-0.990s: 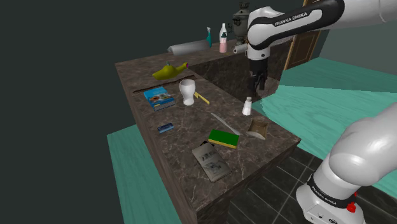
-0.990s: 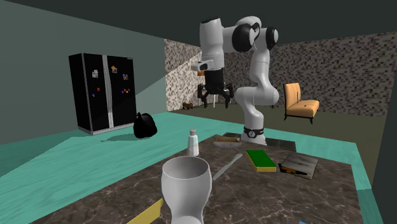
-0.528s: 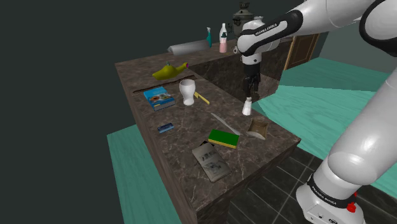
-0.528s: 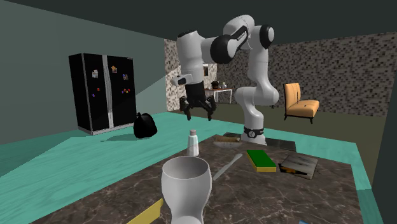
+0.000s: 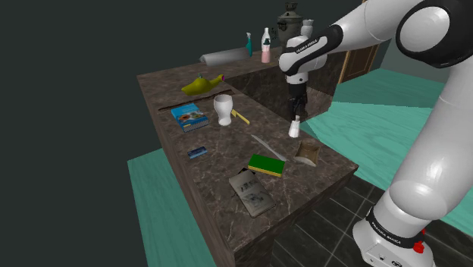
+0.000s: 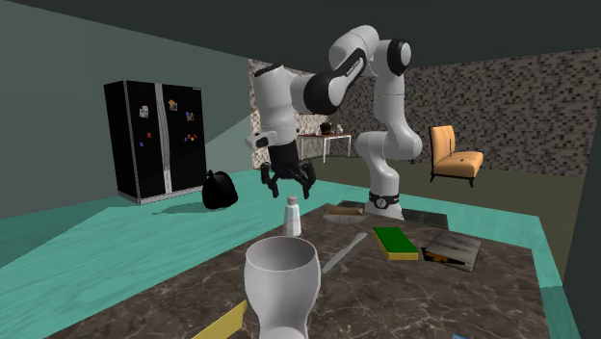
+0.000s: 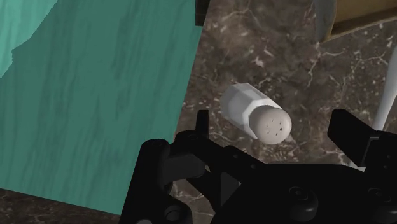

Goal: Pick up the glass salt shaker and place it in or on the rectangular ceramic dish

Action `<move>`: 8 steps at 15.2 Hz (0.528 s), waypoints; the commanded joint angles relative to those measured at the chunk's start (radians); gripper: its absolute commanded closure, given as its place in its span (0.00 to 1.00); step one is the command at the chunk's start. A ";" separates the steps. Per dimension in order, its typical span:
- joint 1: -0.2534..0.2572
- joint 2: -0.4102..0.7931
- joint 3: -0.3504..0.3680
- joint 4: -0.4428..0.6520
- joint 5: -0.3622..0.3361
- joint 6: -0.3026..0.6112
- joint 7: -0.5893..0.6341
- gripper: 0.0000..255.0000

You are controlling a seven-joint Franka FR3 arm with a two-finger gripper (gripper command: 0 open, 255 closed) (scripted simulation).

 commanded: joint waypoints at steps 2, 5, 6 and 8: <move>-0.001 0.007 0.000 -0.043 0.002 0.051 -0.001 0.00; 0.000 0.007 0.000 -0.043 0.002 0.051 -0.001 0.00; 0.000 0.007 0.000 -0.043 0.002 0.051 -0.001 0.00; 0.000 0.007 0.000 -0.043 0.002 0.051 -0.001 0.00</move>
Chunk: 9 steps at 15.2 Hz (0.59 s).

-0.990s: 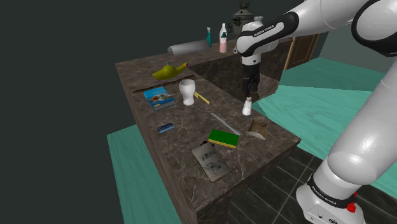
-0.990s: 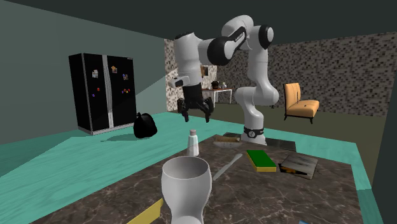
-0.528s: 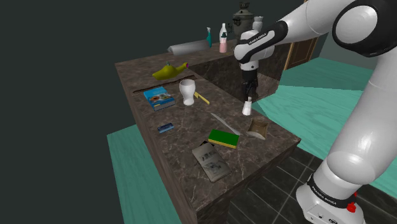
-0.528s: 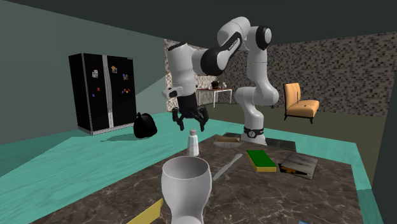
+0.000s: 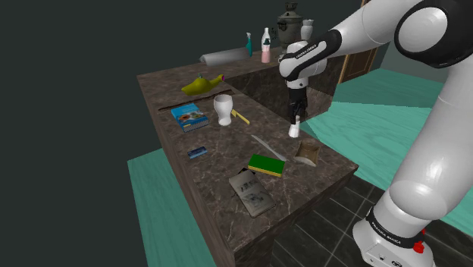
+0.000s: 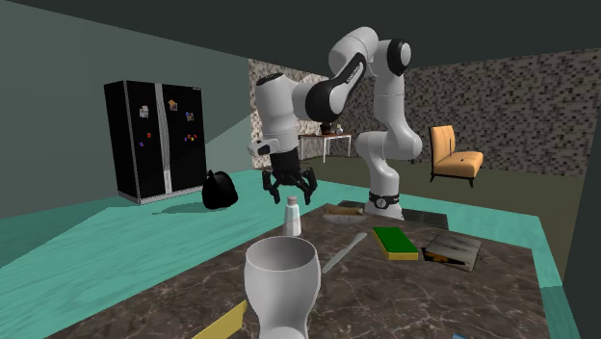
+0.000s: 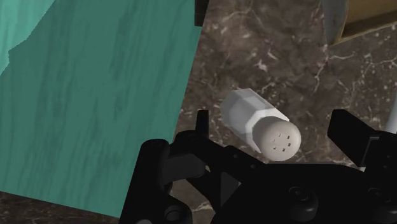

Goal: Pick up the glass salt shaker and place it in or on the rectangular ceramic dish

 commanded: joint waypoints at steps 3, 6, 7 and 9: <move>0.000 0.000 0.000 0.000 0.000 0.000 0.000 1.00; 0.000 0.000 0.000 0.000 0.000 0.000 0.000 1.00; 0.000 0.000 0.000 0.000 0.000 0.000 0.000 1.00; 0.000 0.000 0.000 0.000 0.000 0.000 0.000 1.00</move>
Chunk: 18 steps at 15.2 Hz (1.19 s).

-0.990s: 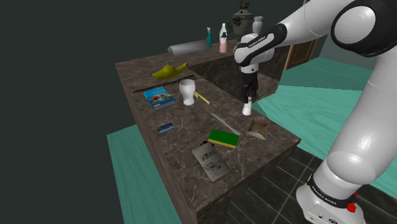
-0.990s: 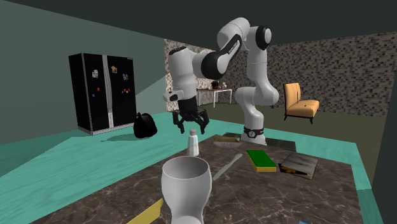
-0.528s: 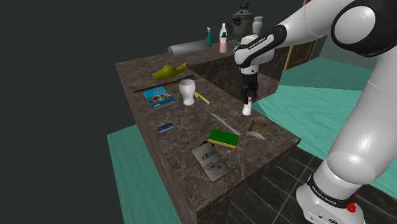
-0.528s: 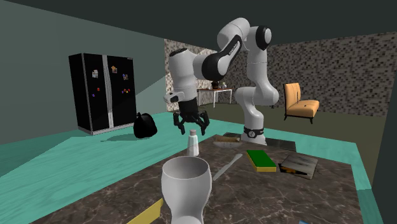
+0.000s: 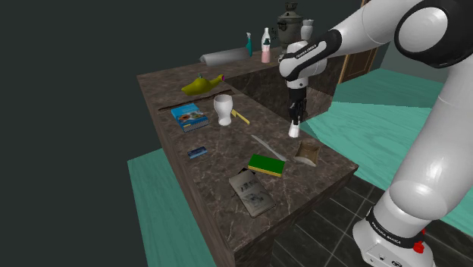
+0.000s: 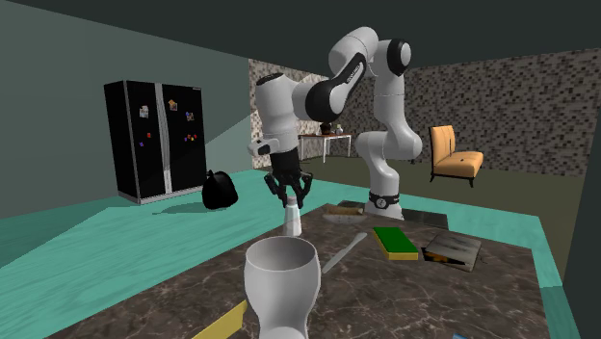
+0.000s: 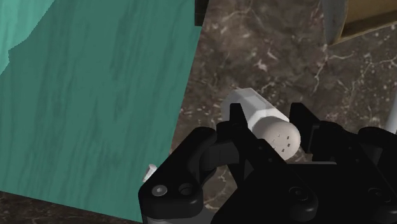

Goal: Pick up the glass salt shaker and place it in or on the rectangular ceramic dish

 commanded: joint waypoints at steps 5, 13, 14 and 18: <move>0.000 -0.013 0.000 0.012 -0.003 -0.025 0.002 1.00; 0.002 -0.057 0.000 0.072 -0.014 -0.127 0.008 1.00; 0.003 -0.061 0.000 0.080 -0.015 -0.140 0.008 1.00; 0.003 -0.078 0.000 0.116 -0.018 -0.192 0.010 1.00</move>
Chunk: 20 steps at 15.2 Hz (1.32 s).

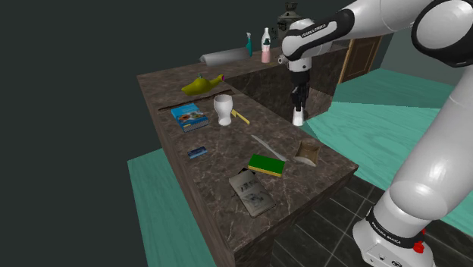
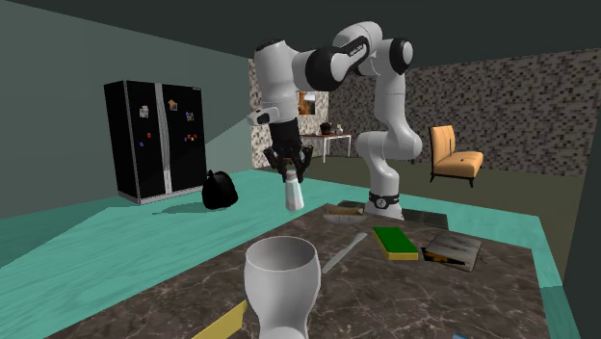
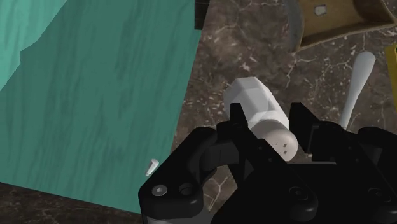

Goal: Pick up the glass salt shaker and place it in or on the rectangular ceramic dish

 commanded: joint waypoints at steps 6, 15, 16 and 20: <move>0.001 -0.020 0.001 0.070 -0.004 -0.090 0.001 1.00; 0.027 -0.260 0.042 -0.122 -0.034 -0.135 0.085 1.00; 0.030 -0.298 0.051 -0.153 -0.036 -0.142 0.099 1.00; 0.041 -0.450 0.089 -0.266 -0.035 -0.182 0.154 1.00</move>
